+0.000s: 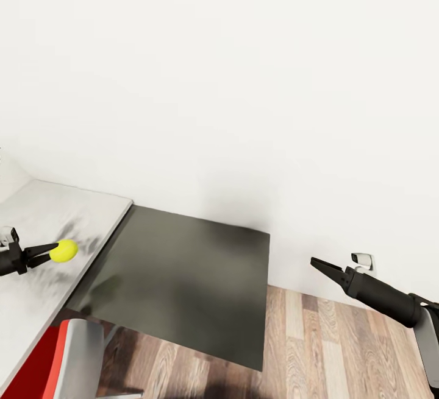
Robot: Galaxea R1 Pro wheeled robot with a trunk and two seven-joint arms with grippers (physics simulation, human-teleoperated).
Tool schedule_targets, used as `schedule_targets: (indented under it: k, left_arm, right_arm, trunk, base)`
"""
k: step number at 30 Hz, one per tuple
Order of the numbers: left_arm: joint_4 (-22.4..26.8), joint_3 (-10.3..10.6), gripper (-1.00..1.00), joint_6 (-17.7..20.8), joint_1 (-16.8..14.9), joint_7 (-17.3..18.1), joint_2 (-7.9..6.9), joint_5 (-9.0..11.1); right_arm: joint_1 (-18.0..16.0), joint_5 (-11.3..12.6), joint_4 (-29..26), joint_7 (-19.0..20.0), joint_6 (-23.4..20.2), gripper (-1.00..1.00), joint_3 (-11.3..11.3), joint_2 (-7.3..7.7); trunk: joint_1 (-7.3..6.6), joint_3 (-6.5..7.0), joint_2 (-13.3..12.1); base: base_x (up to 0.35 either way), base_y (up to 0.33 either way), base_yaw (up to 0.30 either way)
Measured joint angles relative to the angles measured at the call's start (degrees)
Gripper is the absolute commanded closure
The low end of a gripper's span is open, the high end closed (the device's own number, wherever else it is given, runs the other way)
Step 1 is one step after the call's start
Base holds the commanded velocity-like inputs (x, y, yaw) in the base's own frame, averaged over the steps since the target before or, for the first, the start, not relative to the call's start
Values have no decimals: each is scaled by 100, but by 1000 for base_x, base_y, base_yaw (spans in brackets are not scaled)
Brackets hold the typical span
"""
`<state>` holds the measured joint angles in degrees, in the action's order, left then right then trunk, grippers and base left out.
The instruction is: Put all the toys in the child's room - the three board games (two on the bed and one on the table), the two jigsaw puzzles on the table, and the tennis ball on the table - inside the toy box on the table in the child's room.
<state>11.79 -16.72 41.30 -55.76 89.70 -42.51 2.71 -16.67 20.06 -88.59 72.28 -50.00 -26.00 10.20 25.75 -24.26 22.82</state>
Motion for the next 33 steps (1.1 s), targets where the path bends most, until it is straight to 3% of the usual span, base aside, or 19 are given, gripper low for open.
schedule_targets:
  k: [5, 10, 12, 17, 18, 21, 24, 27, 29, 33]
  left_arm:
    - [112, 1, 100, -141, -1, 1, 7, 10]
    - [452, 3, 100, -165, -30, -3, 160, 75]
    - [872, 19, 100, 25, -50, -6, 228, 94]
    - [2979, 24, 100, 1339, -72, -4, 343, 99]
    - [3470, 29, 100, 1514, -73, -4, 327, 102]
    - [4218, 29, 100, 1726, -59, -5, 280, 91]
    - [4433, 31, 100, 1787, -50, -5, 192, 86]
    - [4532, 11, 100, 1811, -44, -5, 14, 98]
    - [4560, -112, 100, 1811, -45, -5, -82, 123]
    - [4575, -387, 100, 1811, -39, -6, -136, 195]
  right_arm:
    - [0, -5, 0, 5, 1, -100, -1, 2]
    - [0, -42, 7, 11, 1, -100, 0, 5]
    - [0, -46, 8, 14, 1, -100, 0, 4]
    - [0, -41, 9, 17, 1, -100, -11, 7]
    - [0, -41, 9, 18, 1, -100, -13, 7]
    - [0, -47, 9, 18, 1, -100, -11, 7]
    - [0, -51, 9, 18, 2, -100, -11, 7]
    - [1, -53, 9, 18, 1, -100, -13, 7]
    - [1, -53, 9, 18, 1, -100, -16, 7]
    - [0, -54, 9, 18, 4, -100, -17, 7]
  trunk:
    - [0, 46, 0]
    - [0, 92, 0]
    - [0, 111, 0]
    - [0, 158, 0]
    - [-1, 167, 1]
    - [-1, 195, 1]
    - [0, 222, 0]
    - [0, 250, 0]
    - [0, 269, 0]
    - [0, 306, 0]
  base:
    - [0, 0, 14]
    - [0, 0, 2]
    - [0, 0, 0]
    - [0, 0, 0]
    - [0, 0, 0]
    - [0, 0, 0]
    - [0, 0, 0]
    - [0, 0, 0]
    - [0, 0, 0]
    - [0, 0, 34]
